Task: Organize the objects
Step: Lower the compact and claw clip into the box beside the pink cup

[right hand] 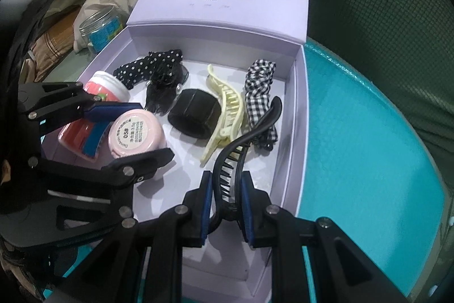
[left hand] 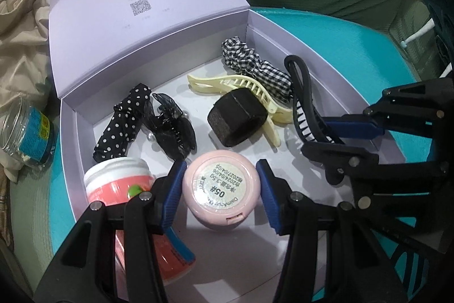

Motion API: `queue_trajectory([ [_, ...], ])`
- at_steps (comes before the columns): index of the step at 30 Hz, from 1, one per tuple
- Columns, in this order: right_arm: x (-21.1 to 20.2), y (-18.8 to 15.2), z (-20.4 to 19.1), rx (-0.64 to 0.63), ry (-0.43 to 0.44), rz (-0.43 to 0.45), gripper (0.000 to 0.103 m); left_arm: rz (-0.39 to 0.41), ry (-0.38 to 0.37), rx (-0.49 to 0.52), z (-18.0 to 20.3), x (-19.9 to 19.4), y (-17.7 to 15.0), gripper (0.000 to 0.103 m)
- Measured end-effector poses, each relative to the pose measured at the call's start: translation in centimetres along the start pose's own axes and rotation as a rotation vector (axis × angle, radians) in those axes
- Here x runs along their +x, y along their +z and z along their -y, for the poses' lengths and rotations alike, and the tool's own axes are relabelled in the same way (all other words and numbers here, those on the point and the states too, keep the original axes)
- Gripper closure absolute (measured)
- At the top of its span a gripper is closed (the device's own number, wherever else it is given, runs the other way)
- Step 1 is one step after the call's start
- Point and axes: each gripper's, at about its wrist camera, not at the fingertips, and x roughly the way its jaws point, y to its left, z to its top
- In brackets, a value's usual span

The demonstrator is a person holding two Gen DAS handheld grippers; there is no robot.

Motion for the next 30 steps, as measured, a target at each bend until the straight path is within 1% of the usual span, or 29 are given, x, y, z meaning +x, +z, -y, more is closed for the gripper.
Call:
queue_trajectory([
  [4, 0.1, 0.2, 0.0, -0.008, -0.008, -0.001, 0.084, -0.005, -0.004, -0.006, -0.1, -0.1, 0.2, 0.054],
  [10, 0.1, 0.1, -0.2, -0.029, -0.027, -0.001, 0.084, -0.006, 0.021, 0.005, 0.2, 0.0, 0.2, 0.054],
  [15, 0.1, 0.2, -0.2, -0.021, -0.021, 0.005, 0.083, -0.011, 0.051, 0.022, 0.6, 0.6, 0.1, 0.054],
  [19, -0.1, 0.1, -0.1, -0.001, -0.007, 0.017, 0.082, -0.013, 0.052, 0.022, 0.9, 0.7, 0.1, 0.054],
  [22, -0.4, 0.2, -0.1, 0.005, 0.001, 0.024, 0.079, -0.005, 0.05, 0.016, 0.8, 0.5, 0.0, 0.054],
  [26, -1.0, 0.1, 0.1, 0.012, -0.028, 0.036, 0.067, 0.001, 0.062, 0.021, 0.9, 0.3, -0.1, 0.054],
  [30, -1.8, 0.2, 0.4, 0.036, -0.009, 0.053, 0.063, -0.006, 0.038, -0.009, 0.5, -0.1, 0.0, 0.054],
])
